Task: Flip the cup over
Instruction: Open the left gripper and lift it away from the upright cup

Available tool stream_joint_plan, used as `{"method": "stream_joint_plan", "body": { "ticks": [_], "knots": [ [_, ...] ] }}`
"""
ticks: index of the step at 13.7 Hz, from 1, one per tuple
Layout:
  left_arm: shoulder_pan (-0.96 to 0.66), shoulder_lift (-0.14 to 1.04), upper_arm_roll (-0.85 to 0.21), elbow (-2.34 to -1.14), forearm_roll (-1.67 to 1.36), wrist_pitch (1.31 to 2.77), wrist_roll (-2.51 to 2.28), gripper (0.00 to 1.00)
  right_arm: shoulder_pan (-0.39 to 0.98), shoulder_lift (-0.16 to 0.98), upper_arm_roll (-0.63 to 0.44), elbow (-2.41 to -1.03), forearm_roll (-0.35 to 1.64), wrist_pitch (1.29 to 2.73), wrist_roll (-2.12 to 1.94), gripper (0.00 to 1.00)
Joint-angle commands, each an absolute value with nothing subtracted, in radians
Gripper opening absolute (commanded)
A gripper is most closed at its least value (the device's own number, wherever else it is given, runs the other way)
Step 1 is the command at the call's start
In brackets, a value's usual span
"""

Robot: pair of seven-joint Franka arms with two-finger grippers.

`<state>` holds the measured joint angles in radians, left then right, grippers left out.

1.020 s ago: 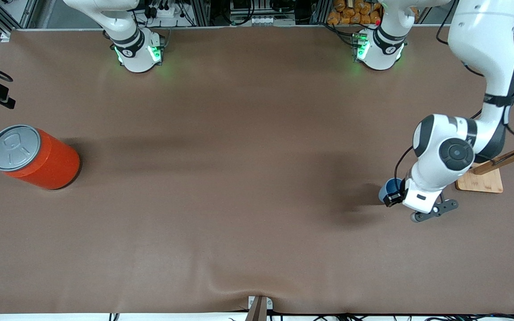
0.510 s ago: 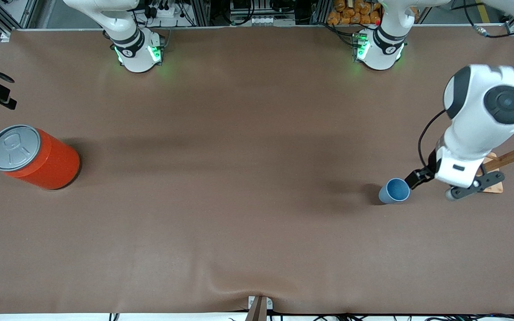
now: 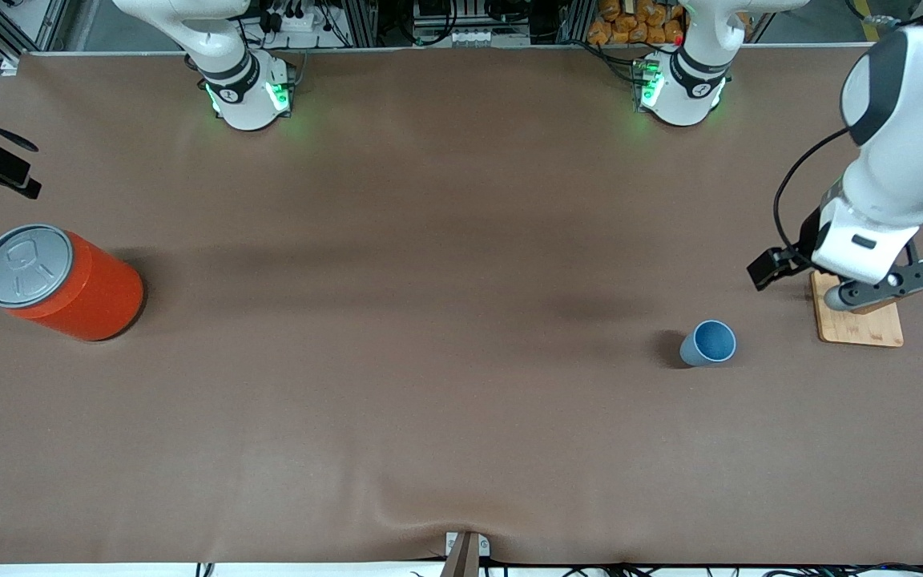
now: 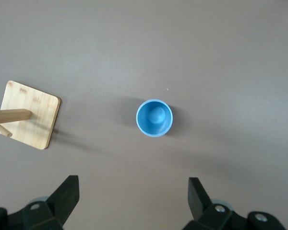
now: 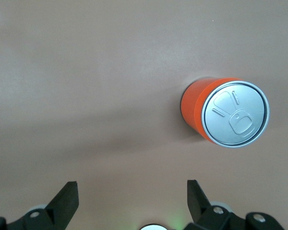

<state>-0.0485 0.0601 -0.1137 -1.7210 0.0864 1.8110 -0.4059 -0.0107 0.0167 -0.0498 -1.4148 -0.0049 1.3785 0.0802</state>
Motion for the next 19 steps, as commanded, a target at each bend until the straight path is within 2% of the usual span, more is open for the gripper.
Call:
{"method": "stream_joint_plan", "body": {
  "ticks": [1,6,10,13,19],
  "knots": [
    [-0.038,0.049,-0.110,-1.637,0.052,1.674,-0.357,1.00,-0.008,0.020,-0.054,-1.391,-0.012,1.362,0.077,1.00],
    [-0.025,0.044,-0.110,-1.522,0.051,1.556,-0.325,1.00,-0.005,0.021,-0.052,-1.391,-0.012,1.362,0.055,1.00],
    [-0.014,0.028,-0.107,-1.511,0.048,1.543,-0.296,1.00,-0.005,0.021,-0.052,-1.391,-0.014,1.362,0.055,1.00],
    [-0.052,-0.020,-0.014,-1.546,-0.024,1.536,-0.216,1.00,-0.003,0.021,-0.052,-1.393,-0.012,1.362,0.055,1.00],
    [-0.049,-0.135,-0.043,-1.677,-0.038,1.525,-0.108,1.00,-0.005,0.021,-0.052,-1.393,-0.012,1.362,0.057,1.00]
  ]
}}
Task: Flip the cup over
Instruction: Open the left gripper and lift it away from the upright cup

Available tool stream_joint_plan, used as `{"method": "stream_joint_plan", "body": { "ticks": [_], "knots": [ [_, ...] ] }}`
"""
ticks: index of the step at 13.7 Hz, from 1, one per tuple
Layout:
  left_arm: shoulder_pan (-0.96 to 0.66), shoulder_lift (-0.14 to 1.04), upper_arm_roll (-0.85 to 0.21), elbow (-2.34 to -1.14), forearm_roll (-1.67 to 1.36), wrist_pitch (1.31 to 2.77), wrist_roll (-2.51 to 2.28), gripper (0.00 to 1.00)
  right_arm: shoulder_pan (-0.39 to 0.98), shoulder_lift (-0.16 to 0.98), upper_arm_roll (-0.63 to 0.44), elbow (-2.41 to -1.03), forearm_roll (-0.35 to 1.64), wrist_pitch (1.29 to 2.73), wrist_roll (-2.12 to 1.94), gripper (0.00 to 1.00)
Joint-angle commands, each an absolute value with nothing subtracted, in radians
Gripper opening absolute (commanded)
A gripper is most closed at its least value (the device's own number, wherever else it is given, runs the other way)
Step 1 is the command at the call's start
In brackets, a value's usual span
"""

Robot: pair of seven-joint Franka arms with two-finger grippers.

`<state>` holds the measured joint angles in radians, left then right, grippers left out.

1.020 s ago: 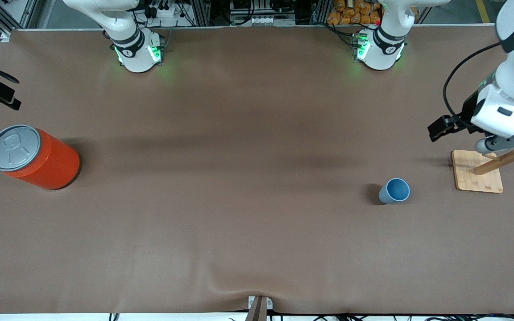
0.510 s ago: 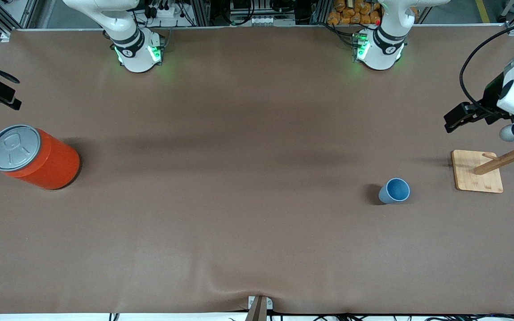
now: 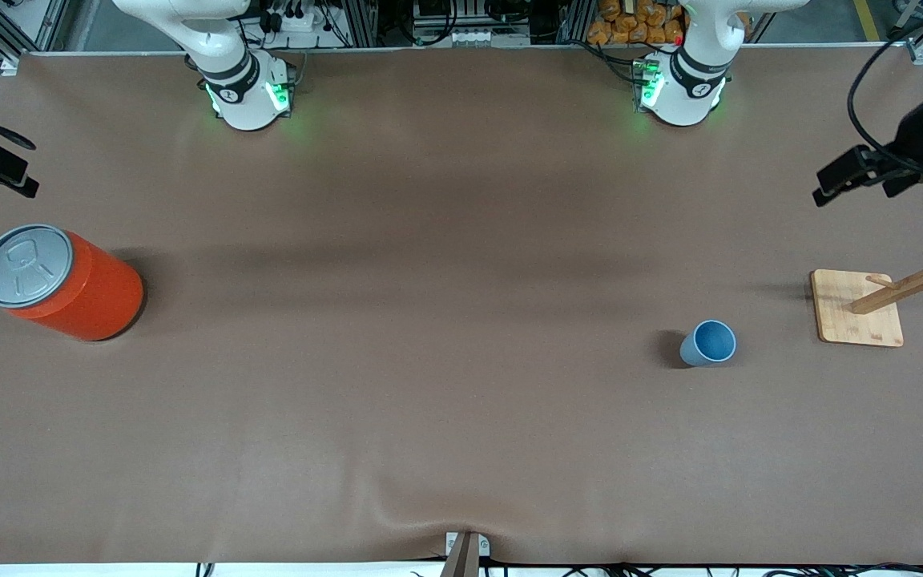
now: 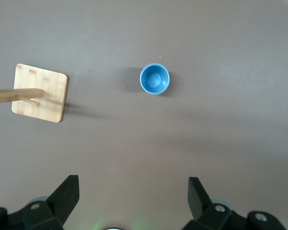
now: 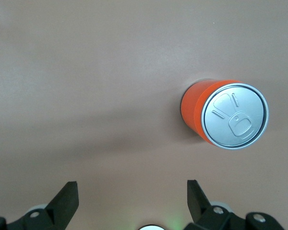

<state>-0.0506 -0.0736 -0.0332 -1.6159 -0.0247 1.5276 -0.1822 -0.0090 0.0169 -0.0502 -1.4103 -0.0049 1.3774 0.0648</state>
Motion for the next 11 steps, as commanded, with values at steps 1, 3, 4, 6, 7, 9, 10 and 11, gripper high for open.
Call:
{"method": "stream_joint_plan", "body": {
  "ticks": [1,3,4,6,7,9,10,11],
  "knots": [
    [-0.046,-0.135,-0.043,-1.674,-0.038,1.520,-0.077,1.00,-0.005,0.021,-0.052,-1.393,-0.012,1.362,0.057,1.00],
    [-0.046,-0.140,-0.057,-1.671,-0.035,1.497,-0.093,1.00,-0.005,0.021,-0.052,-1.393,-0.012,1.362,0.057,1.00],
    [-0.046,-0.140,-0.064,-1.671,-0.032,1.490,-0.095,1.00,-0.005,0.021,-0.052,-1.393,-0.012,1.362,0.057,1.00],
    [-0.045,-0.147,-0.064,-1.671,-0.026,1.483,-0.094,1.00,-0.005,0.021,-0.052,-1.391,-0.012,1.362,0.057,1.00],
    [-0.044,-0.147,-0.063,-1.666,-0.025,1.483,-0.094,1.00,-0.003,0.020,-0.051,-1.391,-0.012,1.362,0.057,1.00],
    [-0.044,-0.146,-0.057,-1.645,-0.020,1.483,-0.094,1.00,0.009,0.021,-0.048,-1.393,-0.012,1.362,0.064,1.00],
    [-0.044,-0.144,-0.055,-1.638,0.001,1.483,-0.094,1.00,0.011,0.021,-0.048,-1.393,-0.018,1.362,0.064,1.00],
    [-0.046,-0.144,-0.057,-1.629,0.035,1.483,-0.092,1.00,0.011,0.021,-0.048,-1.393,-0.017,1.362,0.067,1.00]
  ]
}}
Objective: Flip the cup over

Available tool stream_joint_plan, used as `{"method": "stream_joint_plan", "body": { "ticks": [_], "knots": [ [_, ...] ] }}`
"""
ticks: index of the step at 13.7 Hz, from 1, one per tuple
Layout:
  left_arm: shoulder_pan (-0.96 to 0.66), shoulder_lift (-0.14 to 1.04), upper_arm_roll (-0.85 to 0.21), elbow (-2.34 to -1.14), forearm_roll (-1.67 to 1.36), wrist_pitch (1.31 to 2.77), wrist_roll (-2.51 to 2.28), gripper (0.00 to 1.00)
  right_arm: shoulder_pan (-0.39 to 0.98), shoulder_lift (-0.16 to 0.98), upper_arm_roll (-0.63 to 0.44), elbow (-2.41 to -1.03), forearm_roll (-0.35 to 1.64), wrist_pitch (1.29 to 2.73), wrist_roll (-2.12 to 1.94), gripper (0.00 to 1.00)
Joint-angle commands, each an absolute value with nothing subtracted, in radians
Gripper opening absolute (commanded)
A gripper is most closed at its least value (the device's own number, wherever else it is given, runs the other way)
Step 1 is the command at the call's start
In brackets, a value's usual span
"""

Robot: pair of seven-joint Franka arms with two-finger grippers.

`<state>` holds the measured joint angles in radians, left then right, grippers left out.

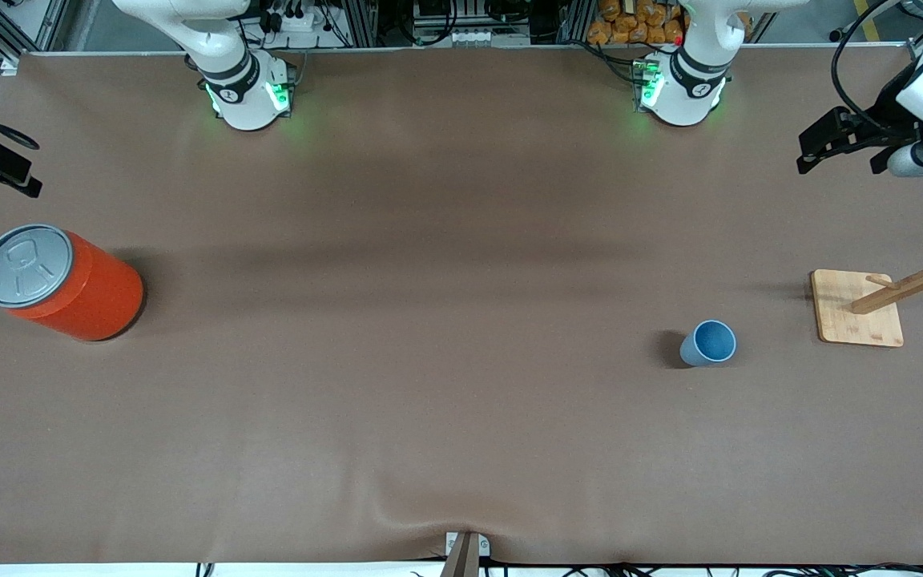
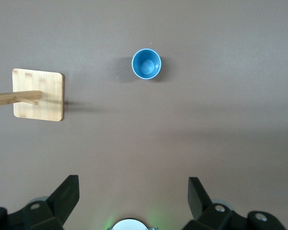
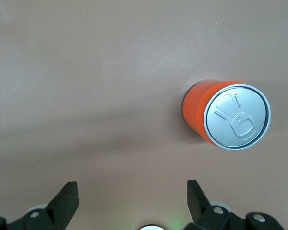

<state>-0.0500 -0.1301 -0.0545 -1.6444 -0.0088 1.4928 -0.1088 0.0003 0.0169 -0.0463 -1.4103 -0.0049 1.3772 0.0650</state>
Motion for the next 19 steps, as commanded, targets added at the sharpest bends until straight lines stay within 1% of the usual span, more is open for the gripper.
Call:
{"method": "stream_joint_plan", "body": {
  "ticks": [1,4,12,15,19],
  "knots": [
    [-0.048,-0.144,-0.057,-1.629,0.040,1.480,-0.092,1.00,0.012,0.021,-0.046,-1.393,-0.011,1.361,0.069,1.00],
    [-0.048,-0.143,-0.058,-1.628,0.040,1.477,-0.092,1.00,0.043,0.021,-0.046,-1.393,-0.023,1.362,0.071,1.00],
    [-0.052,-0.135,-0.057,-1.628,0.034,1.479,-0.091,1.00,0.029,0.023,-0.054,-1.391,-0.028,1.362,0.069,1.00],
    [-0.051,-0.132,-0.055,-1.626,0.032,1.479,-0.089,1.00,-0.014,0.020,-0.057,-1.391,-0.017,1.362,0.060,1.00],
    [-0.052,-0.129,-0.055,-1.608,0.043,1.479,-0.091,1.00,-0.012,0.018,-0.055,-1.391,-0.012,1.361,0.069,1.00]
  ]
}}
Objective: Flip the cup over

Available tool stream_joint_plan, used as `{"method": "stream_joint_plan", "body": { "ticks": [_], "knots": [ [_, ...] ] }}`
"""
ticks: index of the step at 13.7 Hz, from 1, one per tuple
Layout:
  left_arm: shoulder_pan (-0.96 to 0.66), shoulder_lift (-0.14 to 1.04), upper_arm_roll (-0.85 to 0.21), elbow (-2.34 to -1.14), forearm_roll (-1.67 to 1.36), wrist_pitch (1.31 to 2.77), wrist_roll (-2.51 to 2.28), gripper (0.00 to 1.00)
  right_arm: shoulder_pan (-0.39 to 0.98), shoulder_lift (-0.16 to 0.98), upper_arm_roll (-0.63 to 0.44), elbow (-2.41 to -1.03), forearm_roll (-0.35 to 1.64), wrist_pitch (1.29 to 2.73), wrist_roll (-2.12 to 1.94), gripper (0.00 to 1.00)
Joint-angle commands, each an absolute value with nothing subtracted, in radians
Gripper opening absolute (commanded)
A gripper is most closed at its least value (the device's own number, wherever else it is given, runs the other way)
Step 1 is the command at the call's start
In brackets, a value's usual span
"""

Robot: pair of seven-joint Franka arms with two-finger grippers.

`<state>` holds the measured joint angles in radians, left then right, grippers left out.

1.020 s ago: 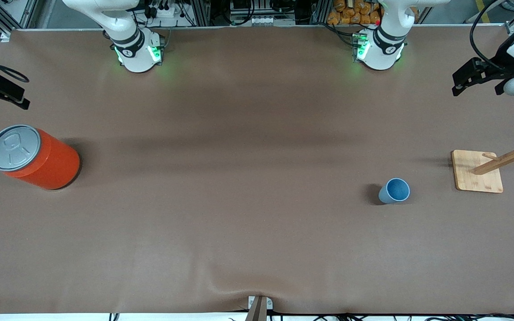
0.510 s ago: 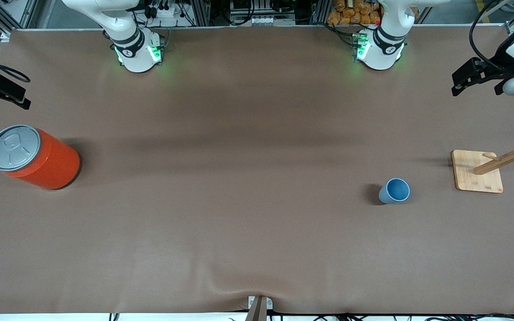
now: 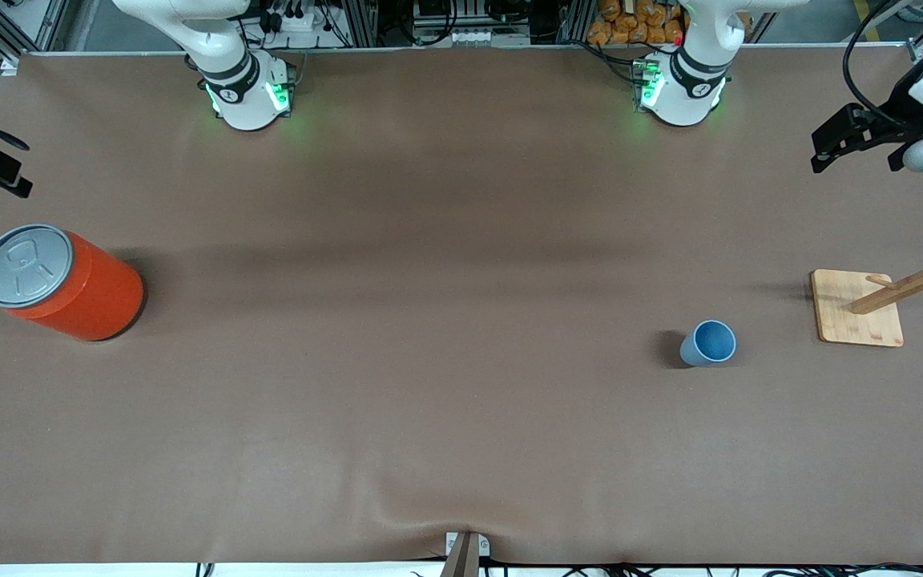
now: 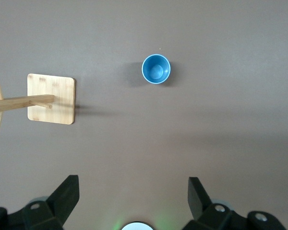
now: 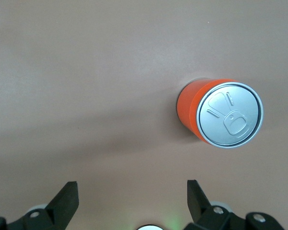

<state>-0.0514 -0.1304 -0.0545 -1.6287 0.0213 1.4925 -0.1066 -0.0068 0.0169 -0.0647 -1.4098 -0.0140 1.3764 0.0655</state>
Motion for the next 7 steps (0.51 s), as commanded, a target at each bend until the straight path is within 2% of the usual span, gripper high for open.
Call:
{"method": "stream_joint_plan", "body": {
  "ticks": [1,7],
  "knots": [
    [-0.052,-0.129,-0.055,-1.608,0.043,1.479,-0.091,1.00,-0.006,0.018,-0.052,-1.391,-0.021,1.362,0.072,1.00],
    [-0.051,-0.120,-0.055,-1.606,0.043,1.479,-0.091,1.00,-0.009,0.020,-0.052,-1.391,-0.011,1.362,0.072,1.00]
  ]
}}
